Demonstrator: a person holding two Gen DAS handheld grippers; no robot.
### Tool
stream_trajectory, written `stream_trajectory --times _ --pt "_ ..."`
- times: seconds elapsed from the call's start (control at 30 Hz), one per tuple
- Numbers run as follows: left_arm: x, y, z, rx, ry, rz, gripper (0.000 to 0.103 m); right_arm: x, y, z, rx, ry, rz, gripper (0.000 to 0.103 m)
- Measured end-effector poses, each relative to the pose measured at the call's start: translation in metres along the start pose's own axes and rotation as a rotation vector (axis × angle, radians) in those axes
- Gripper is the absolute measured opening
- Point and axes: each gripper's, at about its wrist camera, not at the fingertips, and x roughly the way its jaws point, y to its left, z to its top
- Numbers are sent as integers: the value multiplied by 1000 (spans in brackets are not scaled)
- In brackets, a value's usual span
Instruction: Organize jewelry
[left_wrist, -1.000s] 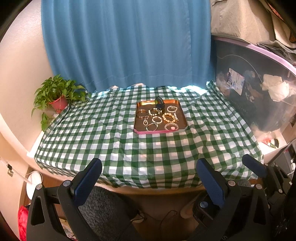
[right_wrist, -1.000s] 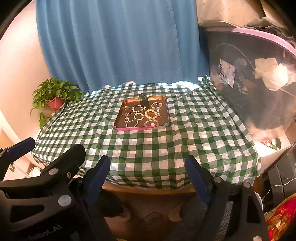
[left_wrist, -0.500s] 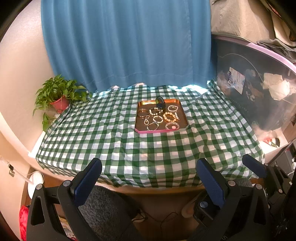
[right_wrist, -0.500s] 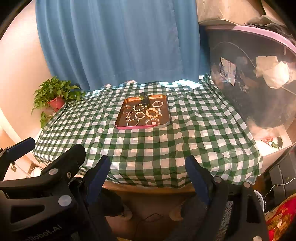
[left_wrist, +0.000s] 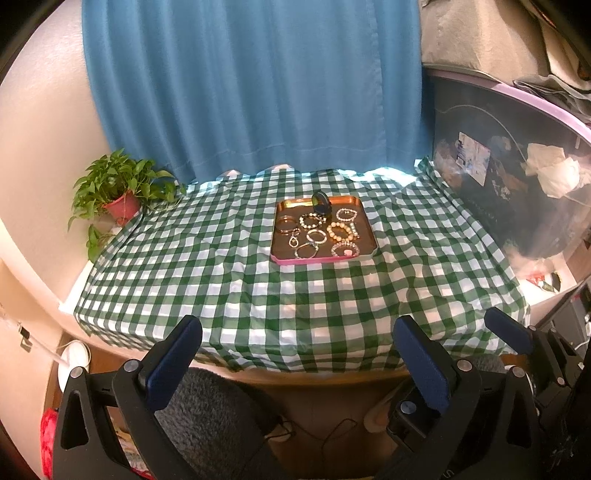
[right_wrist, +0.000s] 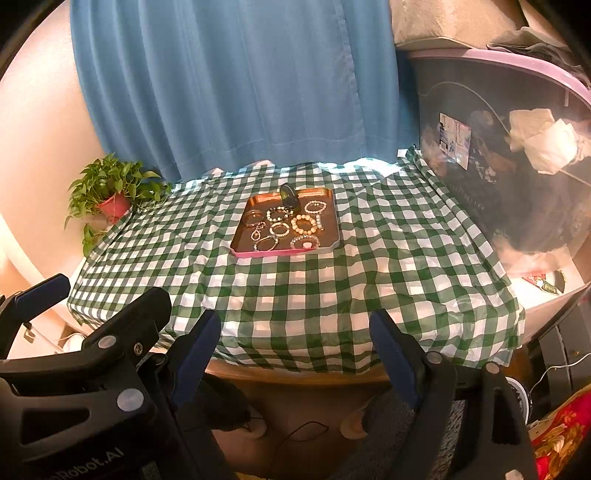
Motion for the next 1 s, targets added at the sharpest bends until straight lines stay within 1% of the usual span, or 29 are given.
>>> stream_trajectory --times 1.0 --pt "2 1 -2 2 -1 5 103 2 1 -1 3 -1 1 81"
